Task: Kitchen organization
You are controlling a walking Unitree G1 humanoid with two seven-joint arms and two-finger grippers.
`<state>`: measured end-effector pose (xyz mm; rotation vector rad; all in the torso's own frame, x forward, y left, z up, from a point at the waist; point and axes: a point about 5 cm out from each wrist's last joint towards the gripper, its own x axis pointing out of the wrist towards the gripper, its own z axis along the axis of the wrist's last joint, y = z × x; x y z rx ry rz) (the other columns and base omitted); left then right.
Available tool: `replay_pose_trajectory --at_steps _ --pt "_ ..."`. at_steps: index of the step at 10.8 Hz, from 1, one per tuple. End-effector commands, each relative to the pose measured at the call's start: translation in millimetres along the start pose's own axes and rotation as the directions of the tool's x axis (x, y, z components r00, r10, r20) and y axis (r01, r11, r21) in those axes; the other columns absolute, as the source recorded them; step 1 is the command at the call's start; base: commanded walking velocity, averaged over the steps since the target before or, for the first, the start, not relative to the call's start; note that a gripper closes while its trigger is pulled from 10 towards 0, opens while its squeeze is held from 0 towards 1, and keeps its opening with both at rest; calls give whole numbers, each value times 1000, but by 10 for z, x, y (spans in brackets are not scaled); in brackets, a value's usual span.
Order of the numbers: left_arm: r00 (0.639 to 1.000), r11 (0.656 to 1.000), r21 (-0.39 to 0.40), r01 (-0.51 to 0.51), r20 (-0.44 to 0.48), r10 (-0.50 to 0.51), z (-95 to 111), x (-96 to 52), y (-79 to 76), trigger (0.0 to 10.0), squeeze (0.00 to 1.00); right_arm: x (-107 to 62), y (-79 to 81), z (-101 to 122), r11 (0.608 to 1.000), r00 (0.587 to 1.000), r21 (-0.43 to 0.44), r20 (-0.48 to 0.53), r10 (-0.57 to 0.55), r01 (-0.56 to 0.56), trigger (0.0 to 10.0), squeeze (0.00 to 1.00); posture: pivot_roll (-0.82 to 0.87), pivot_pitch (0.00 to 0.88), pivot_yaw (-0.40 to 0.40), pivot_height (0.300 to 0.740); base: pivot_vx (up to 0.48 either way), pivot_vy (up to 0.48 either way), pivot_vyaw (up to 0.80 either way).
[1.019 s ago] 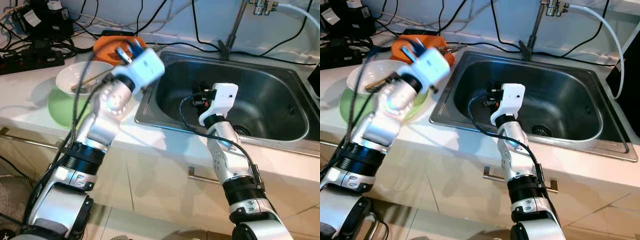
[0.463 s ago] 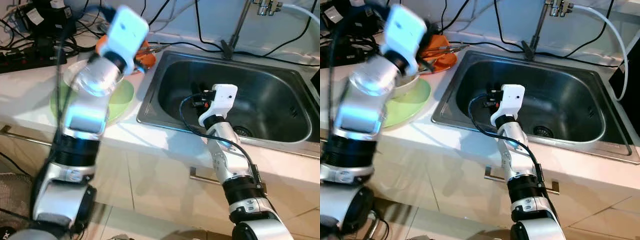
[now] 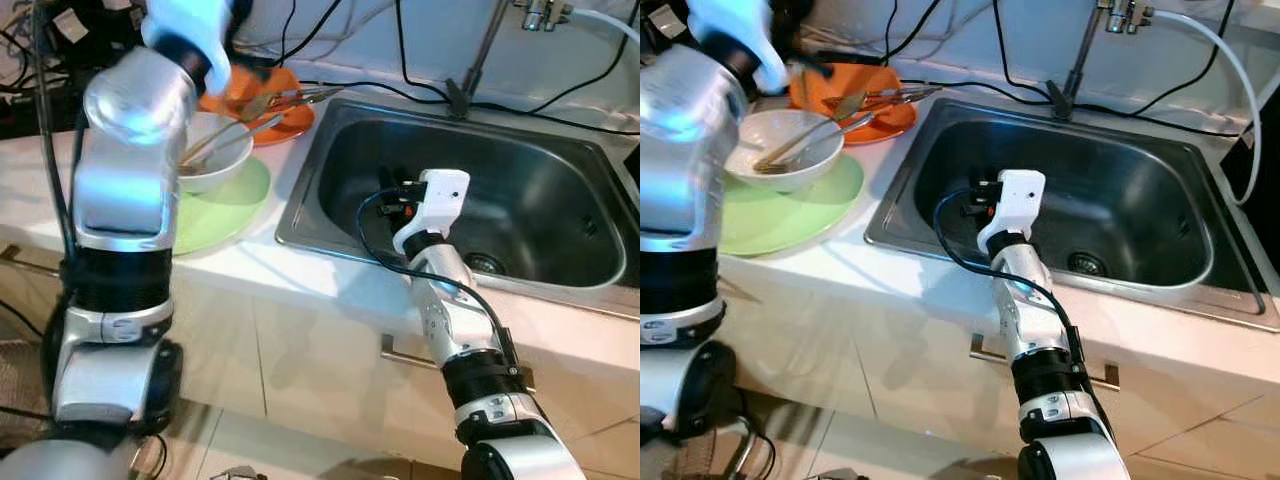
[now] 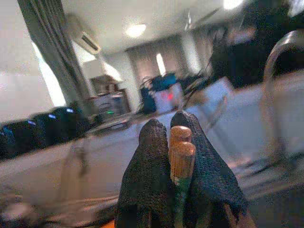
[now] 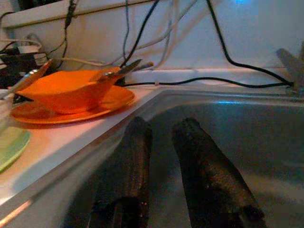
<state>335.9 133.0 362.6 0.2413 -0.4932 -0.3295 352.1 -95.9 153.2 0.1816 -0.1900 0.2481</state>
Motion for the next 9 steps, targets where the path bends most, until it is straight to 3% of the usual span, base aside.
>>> replay_pose_trajectory --at_steps 1,3,4,5,6,8,9 --pt "998 994 -103 34 55 -29 134 10 -29 10000 0 26 -3 33 1000 1000 5 13 5 -5 10000 0 95 12 -71 740 0 0 0" --pt "995 966 -256 44 102 -18 165 -6 -25 10000 0 27 2 28 1000 1000 7 12 8 -8 10000 0 92 12 -71 740 0 0 0" --pt "985 939 -343 27 168 33 206 -21 43 10000 0 24 -9 26 1000 1000 6 11 5 -5 10000 0 89 10 -69 740 0 0 0" --pt "971 879 -476 -38 191 145 131 -45 171 10000 0 20 -25 21 1000 1000 4 11 -2 1 10000 0 84 9 -65 740 0 0 0" --pt "961 805 -592 -44 194 195 26 -75 218 10000 0 18 -36 28 1000 1000 3 14 -8 8 10000 0 78 8 -62 740 0 0 0" --pt "955 617 -785 -56 139 264 -333 -132 181 10000 0 12 -56 34 1000 1000 -3 17 -14 14 10000 0 66 0 -57 740 0 0 0" --pt "954 534 -845 -42 125 273 -456 -155 124 10000 0 13 -66 42 1000 1000 -3 20 -18 18 10000 0 62 0 -55 740 0 0 0"
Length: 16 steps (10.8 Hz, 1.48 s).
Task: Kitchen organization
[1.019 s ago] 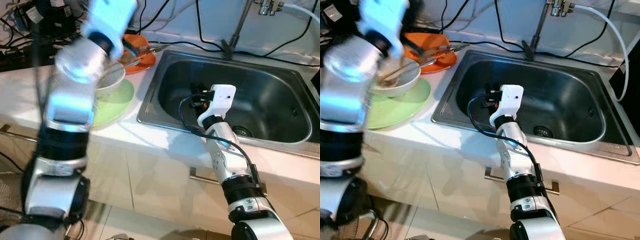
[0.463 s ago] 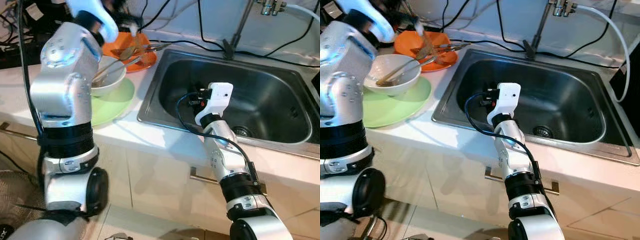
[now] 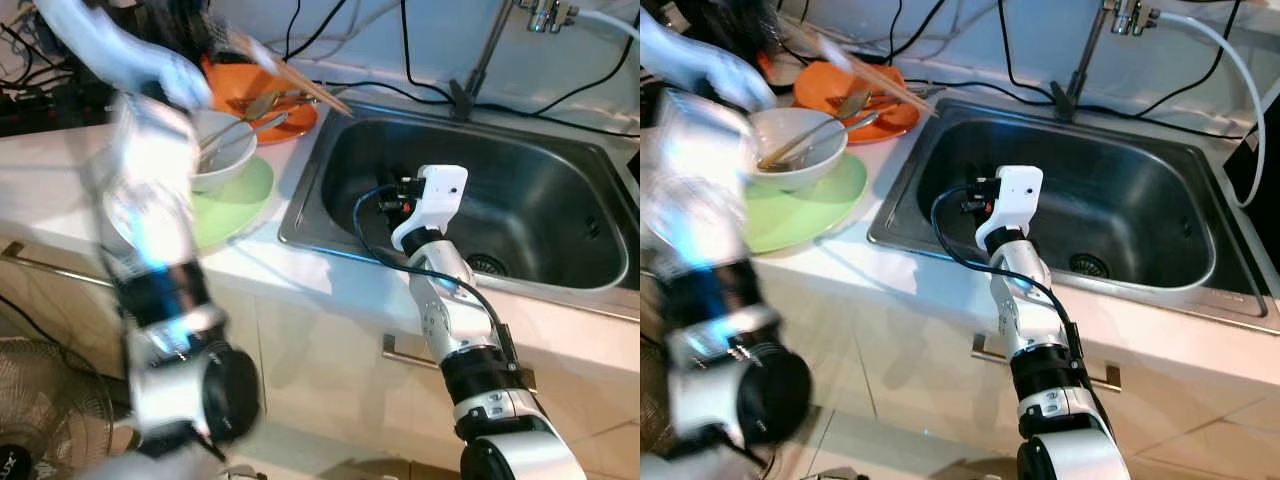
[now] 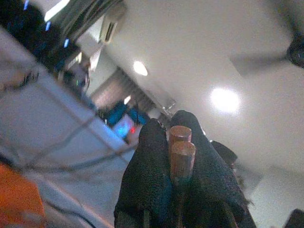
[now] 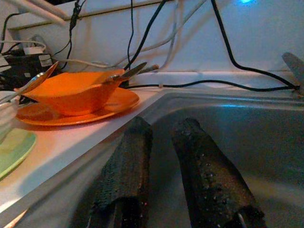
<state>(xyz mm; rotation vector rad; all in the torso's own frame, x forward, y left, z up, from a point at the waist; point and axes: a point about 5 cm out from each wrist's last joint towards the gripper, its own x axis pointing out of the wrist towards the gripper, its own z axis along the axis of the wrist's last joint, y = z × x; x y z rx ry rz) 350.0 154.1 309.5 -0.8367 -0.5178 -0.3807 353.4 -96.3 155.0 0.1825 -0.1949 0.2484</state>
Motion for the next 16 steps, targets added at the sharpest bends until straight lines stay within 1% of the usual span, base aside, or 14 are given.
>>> replay_pose_trajectory --at_steps 1,2,3,4,6,7,8,9,11,12,13,14,15,16 --pt "1000 999 -33 12 -2 -12 -46 -11 1 10000 0 -4 -73 37 1000 999 7 21 -26 26 10000 0 56 0 -49 740 0 0 0" --pt "1000 996 -86 0 -13 -1 -144 -59 43 10000 0 -7 -91 47 999 999 25 25 -37 36 10000 0 53 0 -48 740 0 0 0" --pt "998 980 -191 -55 -1 56 -263 -122 163 10000 0 -7 -126 69 998 998 48 33 -52 51 10000 592 41 0 -44 740 0 0 0" --pt "998 970 -236 -56 17 62 -290 -143 168 10000 0 -11 -168 91 994 997 90 39 -73 69 10000 1000 40 0 -43 740 0 0 0" --pt "998 965 -256 -49 30 59 -299 -159 156 10000 0 -22 -243 124 974 991 195 43 -123 112 10000 1000 35 0 -44 740 0 0 0" --pt "997 964 -257 -62 31 73 -323 -166 177 10000 0 -35 -288 132 930 987 342 36 -155 134 10000 1000 34 0 -43 740 0 0 0" --pt "997 963 -261 -67 18 74 -362 -172 183 10000 0 -30 -307 148 841 983 521 24 -184 145 10000 1000 31 0 -42 740 0 0 0" --pt "997 964 -257 -71 -12 71 -436 -188 167 10000 0 -4 -229 230 733 986 676 56 -157 79 10000 1000 33 0 -42 740 0 0 0" --pt "997 962 -262 -72 -41 64 -523 -199 131 10000 0 32 -168 367 666 986 746 95 -133 18 10000 1000 35 0 -42 740 0 0 0" --pt "997 963 -262 -69 -62 55 -583 -201 99 10000 0 42 -151 408 639 987 769 102 -120 -1 10000 451 36 0 -44 740 0 0 0" --pt "996 959 -275 -65 -78 45 -634 -201 65 10000 0 48 -126 440 587 989 809 108 -102 -27 10000 0 40 6 -46 740 0 0 0" --pt "995 957 -287 -50 -94 23 -686 -198 14 10000 0 50 -53 470 575 991 815 121 -52 -69 10000 0 40 12 -46 740 0 0 0" --pt "995 953 -301 -36 -98 7 -704 -191 -16 10000 0 48 -34 462 555 993 829 112 -37 -73 10000 0 43 15 -47 740 0 0 0" --pt "996 942 -336 -17 -90 -14 -712 -184 -51 10000 0 46 -10 439 530 995 845 99 -25 -71 10000 0 45 19 -49 740 0 0 0"
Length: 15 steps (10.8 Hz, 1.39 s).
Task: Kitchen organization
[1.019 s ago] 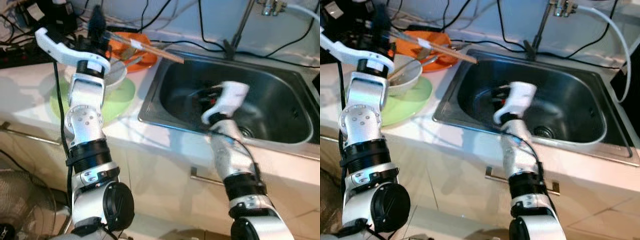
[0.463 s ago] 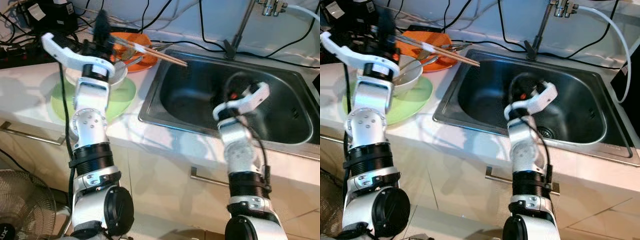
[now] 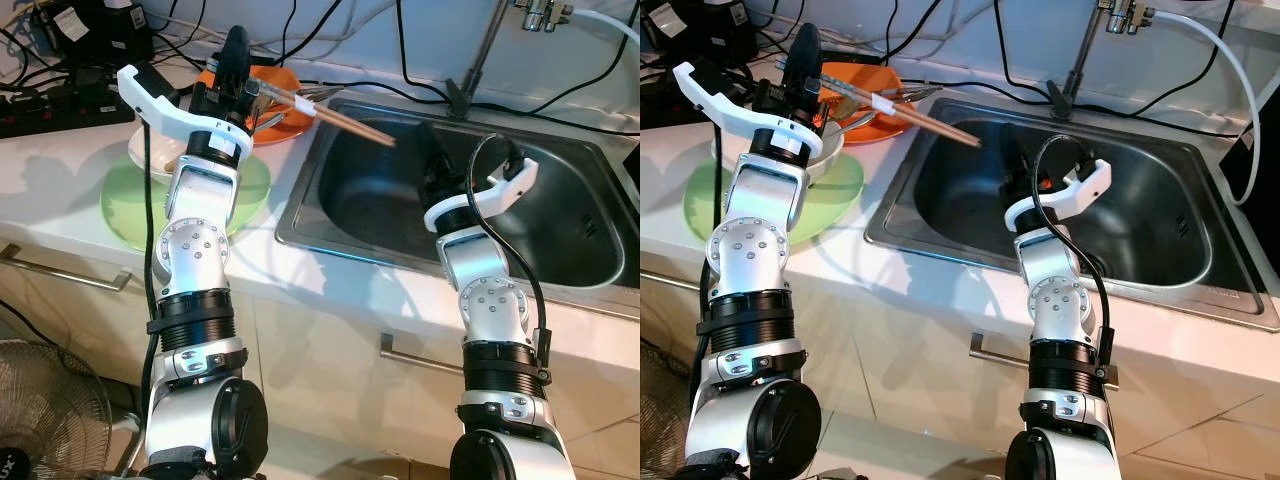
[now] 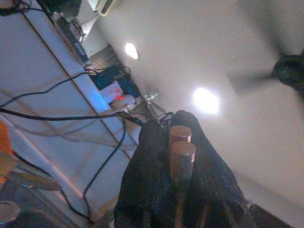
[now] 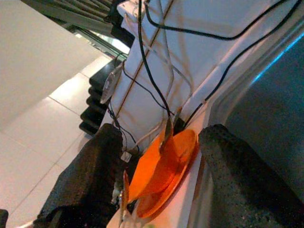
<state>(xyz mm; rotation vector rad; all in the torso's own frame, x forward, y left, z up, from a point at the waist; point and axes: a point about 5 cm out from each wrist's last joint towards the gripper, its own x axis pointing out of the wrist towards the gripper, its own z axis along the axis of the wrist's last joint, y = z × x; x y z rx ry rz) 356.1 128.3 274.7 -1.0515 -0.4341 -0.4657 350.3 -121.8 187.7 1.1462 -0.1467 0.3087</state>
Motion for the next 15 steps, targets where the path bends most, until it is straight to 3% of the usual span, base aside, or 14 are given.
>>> replay_pose_trajectory --at_steps 1,4,7,9,15 --pt "999 990 -142 -1 -43 -6 -345 -46 -71 10000 0 55 154 -132 996 999 79 -16 36 -35 10000 0 44 23 -51 740 0 0 0" --pt "999 982 -190 -3 -54 -7 -409 -53 -52 10000 0 57 194 -148 991 997 123 -35 62 -58 10000 0 44 31 -54 740 0 0 0" --pt "997 979 -202 -15 -81 -1 -484 -66 -36 10000 0 61 293 -133 978 993 173 -27 119 -112 10000 0 39 35 -51 740 0 0 0" --pt "997 979 -199 -33 -70 19 -451 -58 5 10000 0 56 279 -92 978 994 181 -13 108 -104 10000 0 41 37 -53 740 0 0 0" --pt "995 964 -265 -16 -102 -12 -598 -50 -60 10000 0 60 377 -146 955 986 255 -27 164 -152 10000 0 45 38 -52 740 0 0 0"
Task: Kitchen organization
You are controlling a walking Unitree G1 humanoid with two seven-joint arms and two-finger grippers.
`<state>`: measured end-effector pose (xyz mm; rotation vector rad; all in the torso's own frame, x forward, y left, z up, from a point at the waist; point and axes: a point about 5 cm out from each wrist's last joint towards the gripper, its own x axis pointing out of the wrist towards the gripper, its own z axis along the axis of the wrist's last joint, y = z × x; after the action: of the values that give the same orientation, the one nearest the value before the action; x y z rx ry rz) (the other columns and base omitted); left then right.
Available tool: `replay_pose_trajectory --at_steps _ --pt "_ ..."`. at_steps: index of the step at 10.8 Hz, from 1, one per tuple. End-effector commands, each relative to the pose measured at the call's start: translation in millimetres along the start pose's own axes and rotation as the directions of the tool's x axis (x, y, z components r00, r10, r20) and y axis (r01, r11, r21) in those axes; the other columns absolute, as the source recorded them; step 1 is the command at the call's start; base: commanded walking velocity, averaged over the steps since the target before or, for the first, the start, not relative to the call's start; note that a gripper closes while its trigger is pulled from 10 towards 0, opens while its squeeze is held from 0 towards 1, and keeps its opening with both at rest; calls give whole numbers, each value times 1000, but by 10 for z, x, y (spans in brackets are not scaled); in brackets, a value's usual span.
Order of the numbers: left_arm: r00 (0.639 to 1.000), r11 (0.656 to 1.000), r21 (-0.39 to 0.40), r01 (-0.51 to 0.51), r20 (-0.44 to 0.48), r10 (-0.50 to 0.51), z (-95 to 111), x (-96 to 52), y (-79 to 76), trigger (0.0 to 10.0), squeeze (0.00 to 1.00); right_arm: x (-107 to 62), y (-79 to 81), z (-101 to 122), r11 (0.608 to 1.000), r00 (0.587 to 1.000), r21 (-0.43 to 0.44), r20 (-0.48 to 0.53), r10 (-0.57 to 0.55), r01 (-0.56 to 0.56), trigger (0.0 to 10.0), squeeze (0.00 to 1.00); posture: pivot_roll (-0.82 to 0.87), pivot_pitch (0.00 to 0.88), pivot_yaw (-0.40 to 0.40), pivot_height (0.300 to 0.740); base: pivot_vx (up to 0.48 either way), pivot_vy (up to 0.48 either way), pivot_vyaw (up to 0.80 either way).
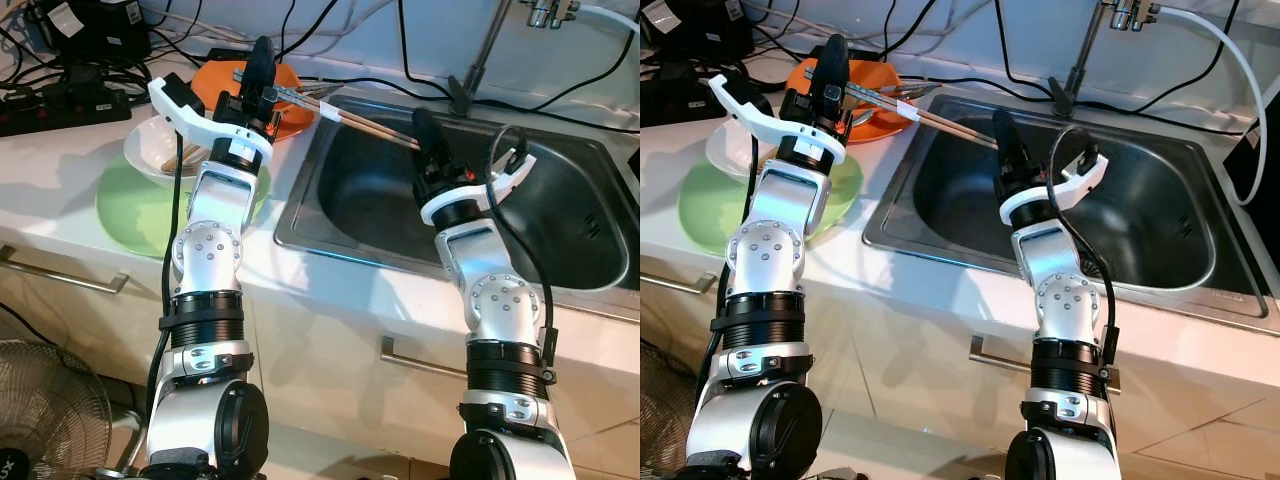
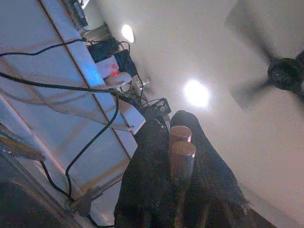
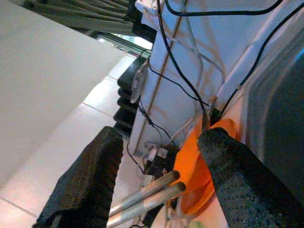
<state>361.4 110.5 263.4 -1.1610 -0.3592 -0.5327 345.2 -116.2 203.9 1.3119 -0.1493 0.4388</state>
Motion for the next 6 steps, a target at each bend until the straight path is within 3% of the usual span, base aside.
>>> replay_pose_trajectory --at_steps 1,6 --pt "999 990 -142 -12 -46 6 -400 -39 -36 10000 0 80 171 -184 994 998 88 -10 66 -64 10000 0 44 37 -51 740 0 0 0" --pt "999 982 -188 -18 -53 9 -472 -10 -25 10000 0 71 251 -212 985 993 130 -23 114 -110 10000 0 41 39 -49 740 0 0 0"
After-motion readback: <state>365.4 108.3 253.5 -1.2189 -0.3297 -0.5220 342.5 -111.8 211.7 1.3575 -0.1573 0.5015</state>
